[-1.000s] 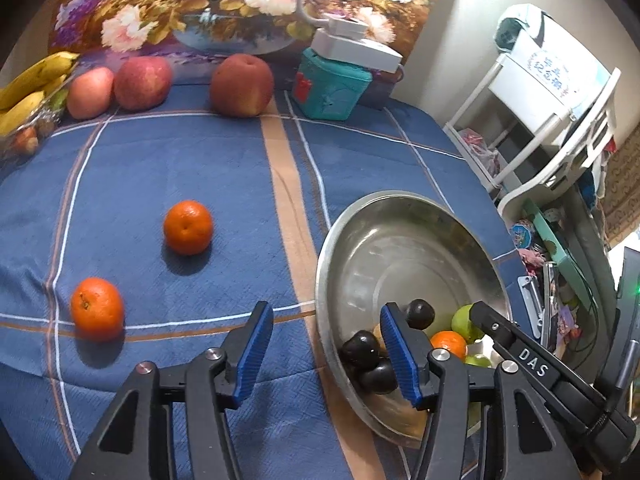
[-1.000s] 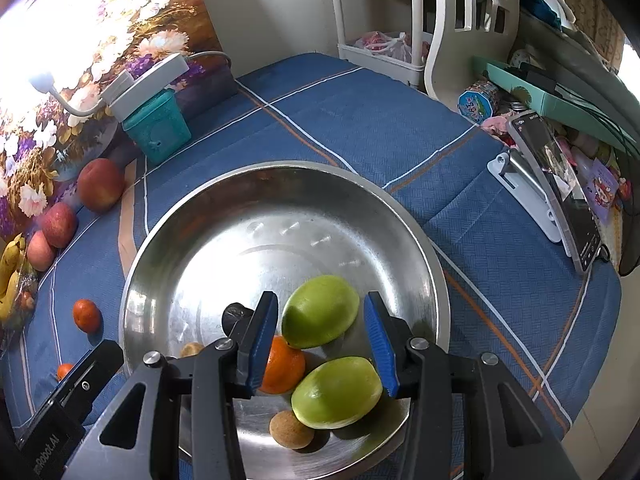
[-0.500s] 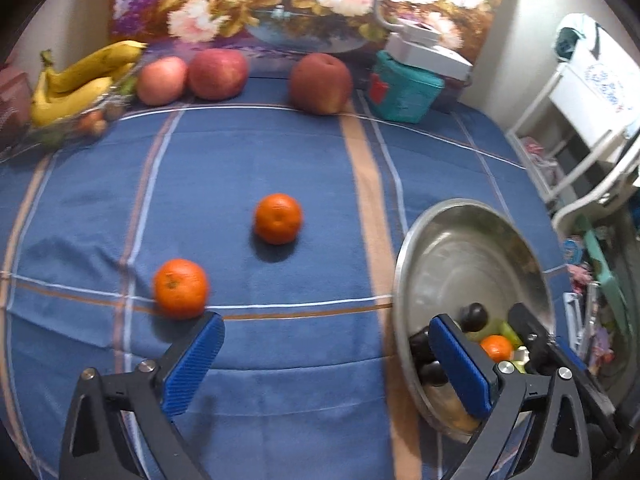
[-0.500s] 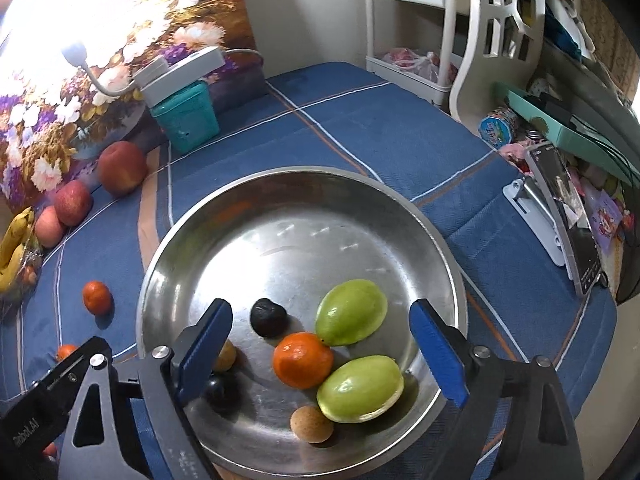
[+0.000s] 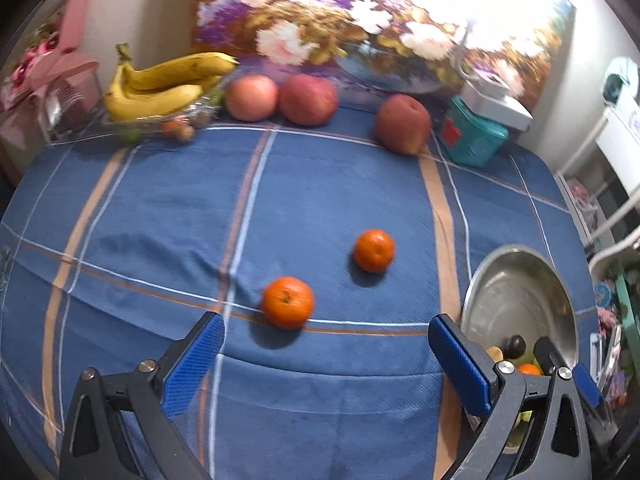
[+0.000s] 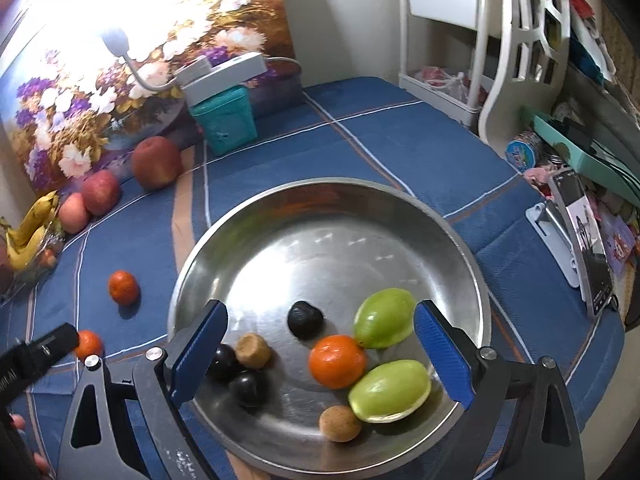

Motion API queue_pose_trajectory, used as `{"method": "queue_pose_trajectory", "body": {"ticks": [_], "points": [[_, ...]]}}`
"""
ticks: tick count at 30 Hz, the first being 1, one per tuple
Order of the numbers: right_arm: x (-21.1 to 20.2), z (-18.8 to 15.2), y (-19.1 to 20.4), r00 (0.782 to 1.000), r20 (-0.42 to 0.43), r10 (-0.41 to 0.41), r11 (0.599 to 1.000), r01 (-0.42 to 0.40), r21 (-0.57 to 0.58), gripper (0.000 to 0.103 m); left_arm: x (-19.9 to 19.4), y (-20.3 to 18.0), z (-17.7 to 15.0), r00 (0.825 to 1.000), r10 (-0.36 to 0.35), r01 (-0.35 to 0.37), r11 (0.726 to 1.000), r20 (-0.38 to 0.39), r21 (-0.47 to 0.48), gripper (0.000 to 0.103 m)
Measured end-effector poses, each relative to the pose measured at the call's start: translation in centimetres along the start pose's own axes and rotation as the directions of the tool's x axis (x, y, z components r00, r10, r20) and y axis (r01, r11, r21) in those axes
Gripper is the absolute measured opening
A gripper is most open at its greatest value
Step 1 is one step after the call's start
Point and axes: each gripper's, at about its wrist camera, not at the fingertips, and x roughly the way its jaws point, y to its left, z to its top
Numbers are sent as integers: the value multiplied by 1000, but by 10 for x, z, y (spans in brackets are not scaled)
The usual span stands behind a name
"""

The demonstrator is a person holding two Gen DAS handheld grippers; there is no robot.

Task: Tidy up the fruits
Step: 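Withdraw both open grippers from the plate toward the two tangerines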

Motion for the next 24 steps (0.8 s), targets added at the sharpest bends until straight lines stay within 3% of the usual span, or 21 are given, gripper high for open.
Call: {"method": "queue_pose_trajectory", "body": {"ticks": [10, 15, 24], "points": [[-9, -6, 34, 999, 11, 47, 995, -46, -92, 95, -7, 34, 9, 999, 46, -45, 997, 20, -61, 103], [-12, -11, 60, 986, -42, 164, 979, -168, -115, 94, -5, 70, 14, 998, 68, -65, 984, 12, -163, 103], [-16, -17, 110, 964, -105, 245, 954, -259, -153, 94, 4, 118, 18, 997, 78, -80, 955, -19, -286, 103]]}}
